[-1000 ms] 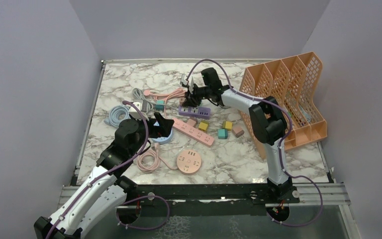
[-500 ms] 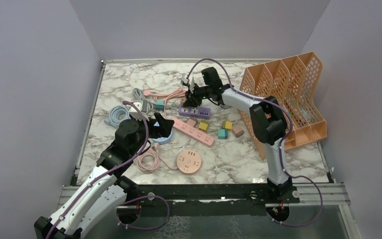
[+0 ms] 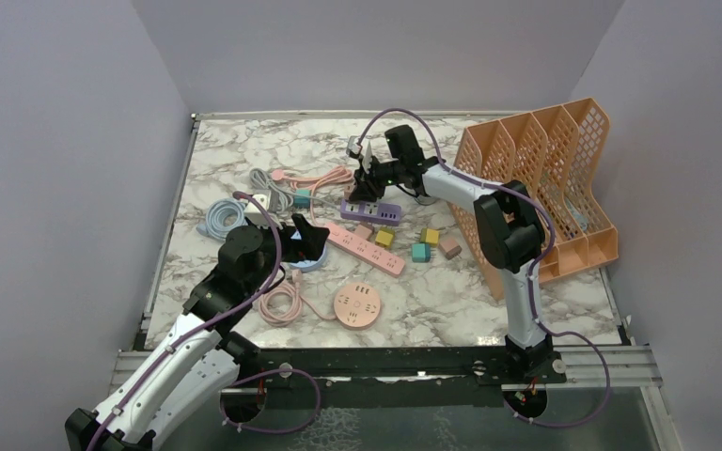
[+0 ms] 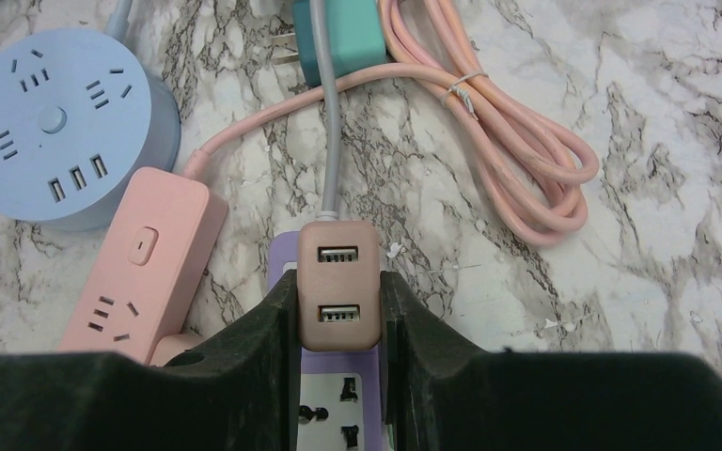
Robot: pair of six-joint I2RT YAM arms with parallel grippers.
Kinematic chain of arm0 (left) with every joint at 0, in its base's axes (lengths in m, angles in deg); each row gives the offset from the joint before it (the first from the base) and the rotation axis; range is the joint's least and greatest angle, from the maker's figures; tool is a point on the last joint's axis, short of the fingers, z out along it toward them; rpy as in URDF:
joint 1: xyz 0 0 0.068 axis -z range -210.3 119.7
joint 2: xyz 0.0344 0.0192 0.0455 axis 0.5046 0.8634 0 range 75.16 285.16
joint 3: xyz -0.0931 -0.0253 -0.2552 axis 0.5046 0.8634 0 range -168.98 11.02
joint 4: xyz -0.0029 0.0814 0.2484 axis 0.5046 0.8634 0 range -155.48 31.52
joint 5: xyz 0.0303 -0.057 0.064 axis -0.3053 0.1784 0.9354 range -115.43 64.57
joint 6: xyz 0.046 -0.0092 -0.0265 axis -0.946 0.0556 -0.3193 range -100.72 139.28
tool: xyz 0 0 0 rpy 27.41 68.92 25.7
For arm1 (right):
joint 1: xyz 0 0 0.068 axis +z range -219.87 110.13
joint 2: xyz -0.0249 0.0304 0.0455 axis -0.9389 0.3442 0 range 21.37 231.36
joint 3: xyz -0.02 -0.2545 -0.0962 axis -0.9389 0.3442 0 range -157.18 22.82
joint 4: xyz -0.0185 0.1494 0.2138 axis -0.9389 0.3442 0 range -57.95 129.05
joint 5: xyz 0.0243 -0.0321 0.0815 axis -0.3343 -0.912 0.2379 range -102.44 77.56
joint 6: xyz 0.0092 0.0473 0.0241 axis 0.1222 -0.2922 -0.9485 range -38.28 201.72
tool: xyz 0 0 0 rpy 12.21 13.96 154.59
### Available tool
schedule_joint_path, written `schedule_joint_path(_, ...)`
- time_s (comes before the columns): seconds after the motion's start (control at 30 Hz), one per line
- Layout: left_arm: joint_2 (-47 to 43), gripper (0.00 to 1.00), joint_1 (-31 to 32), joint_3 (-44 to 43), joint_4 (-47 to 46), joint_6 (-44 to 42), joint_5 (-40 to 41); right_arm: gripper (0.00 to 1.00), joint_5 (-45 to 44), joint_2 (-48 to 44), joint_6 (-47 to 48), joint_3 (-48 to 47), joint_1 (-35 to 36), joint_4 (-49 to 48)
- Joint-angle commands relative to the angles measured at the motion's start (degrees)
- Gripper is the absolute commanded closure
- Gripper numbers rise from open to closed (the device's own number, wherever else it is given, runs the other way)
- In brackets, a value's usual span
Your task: Insert the plug
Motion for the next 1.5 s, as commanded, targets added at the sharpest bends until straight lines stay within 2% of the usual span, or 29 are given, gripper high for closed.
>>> schedule_joint_path(0.0,-0.7,0.12,0.0,0.6,-1.3,0.0,-0.7,0.98,1.6,1.7,0.0,-0.2,-0.2,1.9)
schedule_joint_path(0.33,-0.8,0.12,0.0,1.2,-0.8,0.4,0.7,0.98,-1.3,1.9,-0.5,5.0,-0.2,-5.3)
schedule_joint_path(0.57,-1.3,0.12,0.0,2.5,-2.1,1.3,0.8,0.98,-0.8,2.8,-2.9,5.4,-0.1,-6.7)
schedule_joint_path(0.73,0.0,0.12,0.1,2.0,-2.6,1.8,0.6,0.98,-5.1,2.4,-4.9,5.5,0.0,-6.4)
schedule_joint_path(1.1,3.6,0.12,0.0,-1.2,-4.2,2.3,2.1,0.98,-14.3,4.4,-5.8,5.6,0.5,2.3)
schedule_joint_path(1.33,5.5,0.12,0.0,-2.7,-4.4,3.0,3.3,0.99,-17.2,6.1,-10.2,4.4,1.3,7.9)
schedule_joint_path(1.47,6.2,0.12,0.0,-3.2,-4.0,3.2,4.0,0.99,-21.8,6.0,-13.8,7.8,2.8,7.0)
